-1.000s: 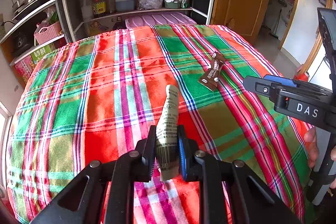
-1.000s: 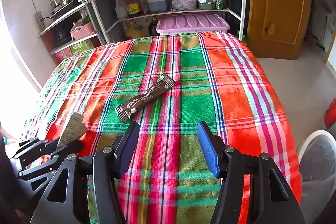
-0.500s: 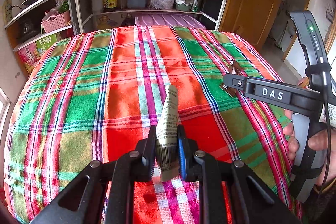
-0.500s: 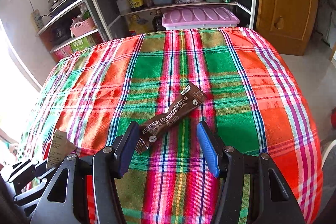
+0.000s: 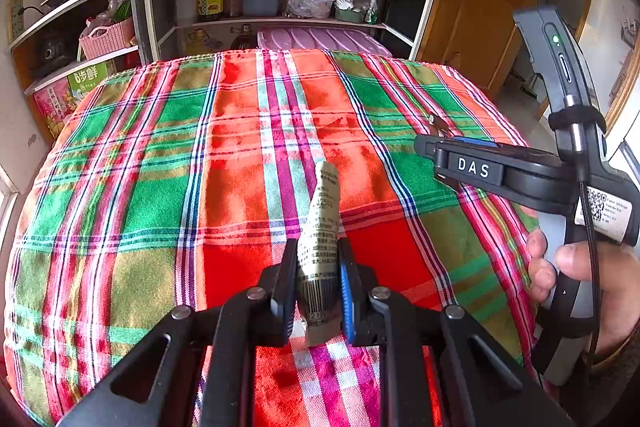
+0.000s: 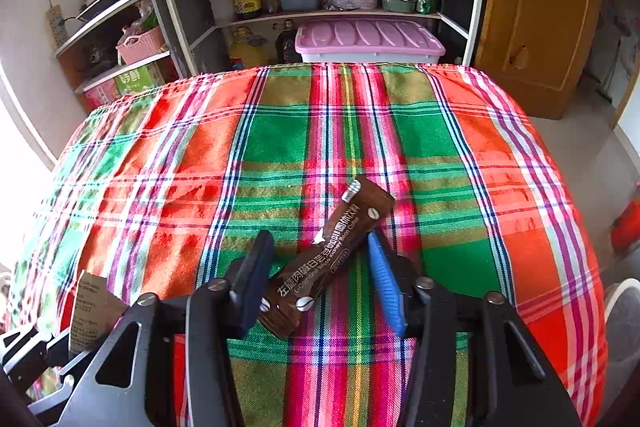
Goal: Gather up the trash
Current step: 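Grasp the beige barcode packet with the left gripper while the right grasps the brown wrapper, then carry the beige packet and brown wrapper over the bin and open both grippers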
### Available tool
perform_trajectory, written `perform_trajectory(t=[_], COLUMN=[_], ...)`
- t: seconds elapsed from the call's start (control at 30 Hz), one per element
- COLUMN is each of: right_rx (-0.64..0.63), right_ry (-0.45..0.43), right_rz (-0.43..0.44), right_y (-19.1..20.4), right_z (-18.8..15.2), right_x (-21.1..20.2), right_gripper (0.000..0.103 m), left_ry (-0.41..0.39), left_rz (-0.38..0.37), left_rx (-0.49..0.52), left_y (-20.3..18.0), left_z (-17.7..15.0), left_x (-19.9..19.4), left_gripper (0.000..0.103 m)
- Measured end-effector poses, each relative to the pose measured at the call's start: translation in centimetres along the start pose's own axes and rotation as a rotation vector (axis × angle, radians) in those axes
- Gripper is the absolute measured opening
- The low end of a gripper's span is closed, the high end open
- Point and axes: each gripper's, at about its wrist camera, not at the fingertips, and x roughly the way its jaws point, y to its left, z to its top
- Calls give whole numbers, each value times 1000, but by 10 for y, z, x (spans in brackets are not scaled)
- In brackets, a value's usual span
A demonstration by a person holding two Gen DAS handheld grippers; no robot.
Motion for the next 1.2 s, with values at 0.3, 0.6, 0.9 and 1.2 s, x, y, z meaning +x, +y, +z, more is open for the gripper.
perform_trajectory(t=[0.3,0.6,0.9,1.2], right_rx=[5,10,-10,-17], right_ry=[-4,-7,-11,-58], right_rz=[-10,17,37,89], right_y=[-2,-7,-7,-11], right_z=[-1,-5,-14,-29], right_x=[-1,-5,-15,-53], right_gripper=[21,19,18,18], left_ry=[-1,-1,-1,-13], left_rz=[-1,-1,2,-2], left_rx=[-2,-1,-5,-8], left_y=[-1,-1,-2,-5], left_z=[-1,-1,-1,-2], left_x=[-1,-1,-2,-13], left_gripper=[19,19,19,19])
